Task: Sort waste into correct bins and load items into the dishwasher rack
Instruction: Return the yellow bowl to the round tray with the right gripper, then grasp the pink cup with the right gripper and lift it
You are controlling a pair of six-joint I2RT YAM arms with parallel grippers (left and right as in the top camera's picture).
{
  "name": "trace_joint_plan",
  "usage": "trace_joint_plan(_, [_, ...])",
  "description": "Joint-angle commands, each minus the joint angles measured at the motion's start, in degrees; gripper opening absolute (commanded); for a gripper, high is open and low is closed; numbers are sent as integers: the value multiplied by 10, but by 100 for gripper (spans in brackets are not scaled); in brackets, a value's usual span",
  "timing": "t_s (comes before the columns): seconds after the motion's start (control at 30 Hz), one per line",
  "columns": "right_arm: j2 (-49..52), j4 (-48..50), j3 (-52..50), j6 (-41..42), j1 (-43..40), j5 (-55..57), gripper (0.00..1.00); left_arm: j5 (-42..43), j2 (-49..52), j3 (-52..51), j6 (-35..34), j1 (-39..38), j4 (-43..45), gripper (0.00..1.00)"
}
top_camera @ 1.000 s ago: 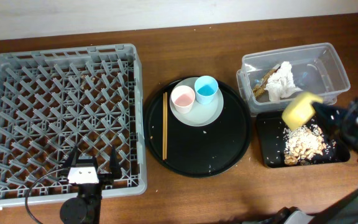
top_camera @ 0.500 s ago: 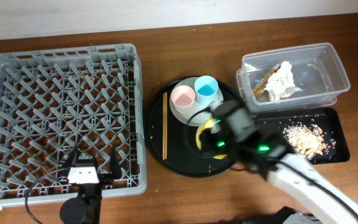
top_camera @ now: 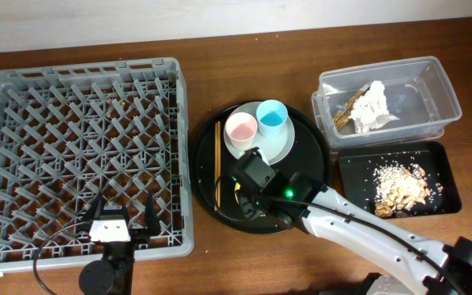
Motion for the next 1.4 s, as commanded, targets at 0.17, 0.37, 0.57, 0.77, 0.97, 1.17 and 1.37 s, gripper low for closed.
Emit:
trace_joint_plan(0.17, [-11, -26, 162, -113, -27, -49, 46, 4, -3, -4, 9, -3, 1, 99])
trace_joint_plan(0.37, [15, 82, 162, -98, -29, -39, 49, 4, -3, -4, 9, -3, 1, 99])
trace_joint_plan(0.57, [47, 52, 162, -134, -29, -31, 52, 4, -3, -4, 9, -3, 1, 99])
trace_joint_plan(0.77, [38, -21, 179, -221, -40, -32, 68, 5, -3, -3, 9, -3, 10, 99])
trace_joint_plan(0.97, [38, -57, 259, -221, -113, -38, 68, 126, 19, 105, -52, -3, 2, 99])
trace_joint_plan(1.17, [52, -48, 270, -278, -180, -109, 72, 218, 293, 517, -8, -3, -258, 99])
trace_joint_plan(1.37, [83, -37, 270, -278, -174, -184, 61, 275, 642, 947, -9, -3, -672, 99])
